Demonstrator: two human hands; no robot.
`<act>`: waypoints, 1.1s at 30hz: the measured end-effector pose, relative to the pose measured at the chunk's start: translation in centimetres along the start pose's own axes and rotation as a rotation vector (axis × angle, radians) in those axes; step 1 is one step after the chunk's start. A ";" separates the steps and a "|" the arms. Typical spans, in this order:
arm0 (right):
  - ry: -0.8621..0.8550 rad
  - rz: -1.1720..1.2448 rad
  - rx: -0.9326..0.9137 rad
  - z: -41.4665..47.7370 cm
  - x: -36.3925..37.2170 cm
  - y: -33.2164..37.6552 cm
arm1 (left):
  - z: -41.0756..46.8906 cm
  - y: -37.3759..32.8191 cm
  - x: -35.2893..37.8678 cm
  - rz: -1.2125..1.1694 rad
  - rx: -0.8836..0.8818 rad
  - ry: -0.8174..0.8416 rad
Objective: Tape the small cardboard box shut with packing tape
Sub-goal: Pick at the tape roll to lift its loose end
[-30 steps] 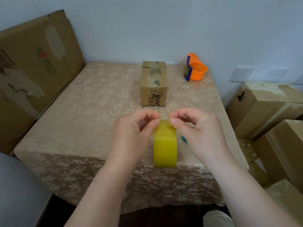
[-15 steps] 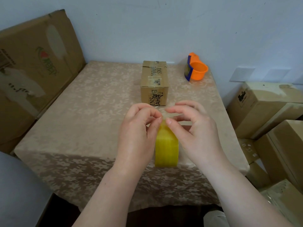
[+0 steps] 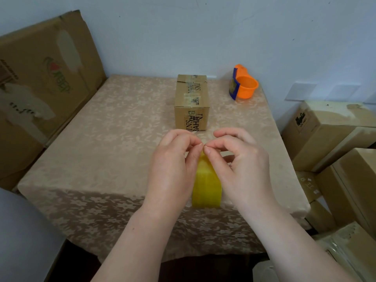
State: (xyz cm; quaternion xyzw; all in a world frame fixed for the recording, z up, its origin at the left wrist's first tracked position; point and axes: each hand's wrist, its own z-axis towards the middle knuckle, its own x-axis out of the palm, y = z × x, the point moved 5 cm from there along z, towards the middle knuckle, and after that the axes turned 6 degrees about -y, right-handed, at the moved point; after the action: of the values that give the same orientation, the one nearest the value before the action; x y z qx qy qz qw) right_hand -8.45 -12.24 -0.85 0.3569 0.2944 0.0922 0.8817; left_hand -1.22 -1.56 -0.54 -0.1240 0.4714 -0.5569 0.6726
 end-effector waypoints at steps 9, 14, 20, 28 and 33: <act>-0.057 0.044 0.074 0.1 -0.1 -0.6 | -0.1 0.0 0.2 0.068 -0.019 -0.033; -0.079 0.089 0.239 0.1 -0.3 -1.5 | 0.0 0.1 0.1 0.070 -0.060 -0.037; -0.014 0.275 0.474 0.1 -0.3 -2.2 | -0.2 0.5 -0.1 0.038 -0.122 -0.065; 0.110 0.319 0.581 -0.5 1.0 -2.4 | -0.2 0.8 0.1 -0.031 -0.181 -0.044; 0.051 0.364 0.622 -0.7 1.1 -2.7 | -0.2 1.5 0.2 -0.239 -0.388 0.025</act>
State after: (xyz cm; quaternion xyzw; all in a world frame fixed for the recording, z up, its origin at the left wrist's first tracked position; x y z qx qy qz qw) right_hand -8.10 -13.34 -3.60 0.6524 0.2621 0.1625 0.6923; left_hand -0.48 -1.17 -1.82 -0.2989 0.5600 -0.5329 0.5595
